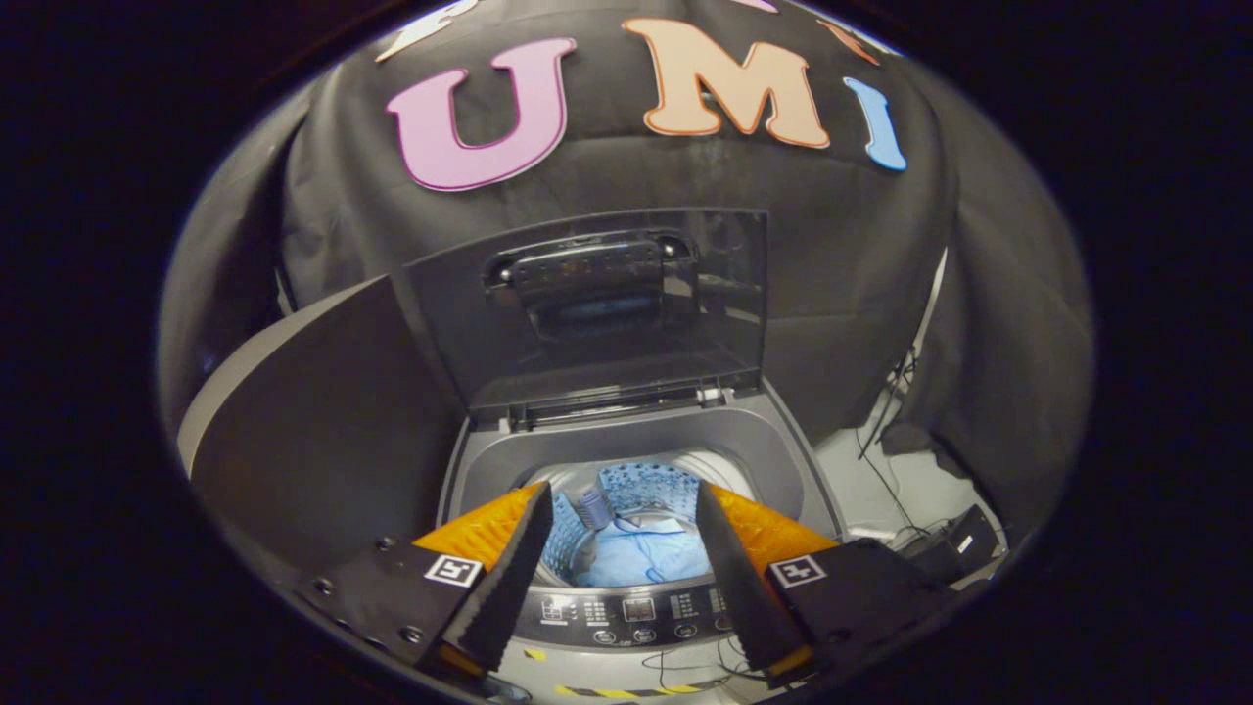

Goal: Put the clothes into the washing machine and then close the washing machine lid.

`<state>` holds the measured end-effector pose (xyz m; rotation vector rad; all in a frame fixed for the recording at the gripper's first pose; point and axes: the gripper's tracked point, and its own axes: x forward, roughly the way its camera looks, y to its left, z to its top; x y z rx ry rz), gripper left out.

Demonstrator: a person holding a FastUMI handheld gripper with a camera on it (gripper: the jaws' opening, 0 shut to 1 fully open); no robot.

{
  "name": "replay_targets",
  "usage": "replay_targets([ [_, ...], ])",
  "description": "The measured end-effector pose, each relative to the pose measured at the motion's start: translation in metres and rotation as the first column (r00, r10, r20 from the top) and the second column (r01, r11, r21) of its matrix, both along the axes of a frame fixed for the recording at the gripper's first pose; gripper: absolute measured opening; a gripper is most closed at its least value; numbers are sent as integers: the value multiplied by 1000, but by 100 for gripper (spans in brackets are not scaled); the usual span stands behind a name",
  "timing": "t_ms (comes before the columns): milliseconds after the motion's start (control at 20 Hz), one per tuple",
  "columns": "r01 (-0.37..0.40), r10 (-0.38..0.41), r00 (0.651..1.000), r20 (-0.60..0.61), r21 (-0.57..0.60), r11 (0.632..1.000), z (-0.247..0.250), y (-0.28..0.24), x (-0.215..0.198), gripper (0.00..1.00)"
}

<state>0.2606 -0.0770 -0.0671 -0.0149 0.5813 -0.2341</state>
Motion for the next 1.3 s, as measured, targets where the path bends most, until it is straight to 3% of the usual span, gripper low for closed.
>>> replay_targets([
  [100, -19, 19, 1000, -5, -4, 1000, 0, 5, -4, 97],
  [250, -64, 63, 998, 12, 62, 996, 6, 22, -4, 97],
  [500, -48, 53, 987, 152, -38, 998, 51, 11, 0, 97],
  [800, -51, 94, 950, 299, -149, 988, 109, 5, 15, 96],
  [1000, -74, 104, 934, 343, -101, 992, 124, 13, 40, 96],
  [1100, -42, 78, 933, 351, -108, 993, 129, 4, 56, 96],
  [1300, -56, 106, 924, 366, -144, 988, 133, 6, 93, 96],
])
